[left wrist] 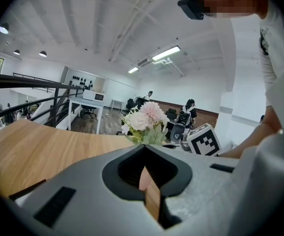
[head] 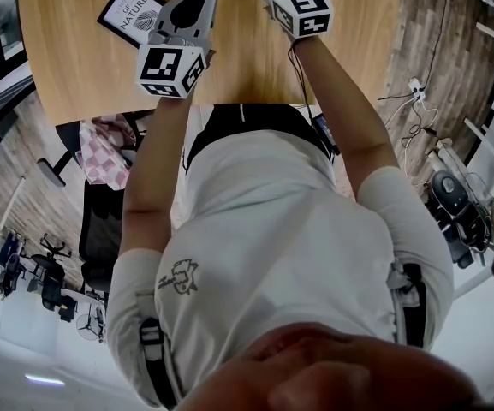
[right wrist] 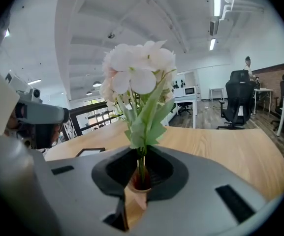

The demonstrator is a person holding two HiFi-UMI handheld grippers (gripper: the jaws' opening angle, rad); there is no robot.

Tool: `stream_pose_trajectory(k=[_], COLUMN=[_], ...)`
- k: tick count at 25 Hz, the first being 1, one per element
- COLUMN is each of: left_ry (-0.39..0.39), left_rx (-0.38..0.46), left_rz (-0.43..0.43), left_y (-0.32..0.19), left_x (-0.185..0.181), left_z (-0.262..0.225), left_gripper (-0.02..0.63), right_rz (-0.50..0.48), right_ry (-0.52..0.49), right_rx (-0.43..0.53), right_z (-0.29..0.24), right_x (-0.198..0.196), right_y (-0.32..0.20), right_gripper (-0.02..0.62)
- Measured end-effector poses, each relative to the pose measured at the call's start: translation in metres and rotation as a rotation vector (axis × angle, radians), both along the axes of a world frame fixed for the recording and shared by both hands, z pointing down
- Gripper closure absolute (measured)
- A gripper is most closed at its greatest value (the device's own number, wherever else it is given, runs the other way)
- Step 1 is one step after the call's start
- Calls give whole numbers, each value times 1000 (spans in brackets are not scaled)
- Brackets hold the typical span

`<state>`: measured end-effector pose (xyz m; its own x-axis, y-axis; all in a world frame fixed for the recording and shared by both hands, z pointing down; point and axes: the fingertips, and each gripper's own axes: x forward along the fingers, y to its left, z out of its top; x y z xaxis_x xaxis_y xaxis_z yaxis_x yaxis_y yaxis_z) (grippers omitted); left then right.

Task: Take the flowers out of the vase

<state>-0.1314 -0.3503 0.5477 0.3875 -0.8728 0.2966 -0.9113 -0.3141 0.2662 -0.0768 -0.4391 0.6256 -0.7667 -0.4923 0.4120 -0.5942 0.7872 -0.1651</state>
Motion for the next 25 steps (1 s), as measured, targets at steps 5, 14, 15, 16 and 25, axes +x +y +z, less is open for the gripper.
stream_pose_trajectory(k=[5,14,15,16,25], left_ry=[-5,-12,-12,-12,-31], left_rx=[1,21,25,29,75], left_rz=[0,-1,-2,-1,7], left_y=[2,9,10,11,23], left_x=[-2,-7,-7,-7,-7], left_z=[-2,-14,-16,-18,-46], left_gripper=[603,603,603,603,603], right_rz=[3,16,17,18,29], right_ry=[-20,-55,-58,-61,-105], right_rx=[16,71,78,84,163], right_z=[-11,-45,-49,-54,-113], right_x=[0,3,3,4,12], right_y=[-1,-3,-3,-3,2], right_gripper=[545,548,548,546,547])
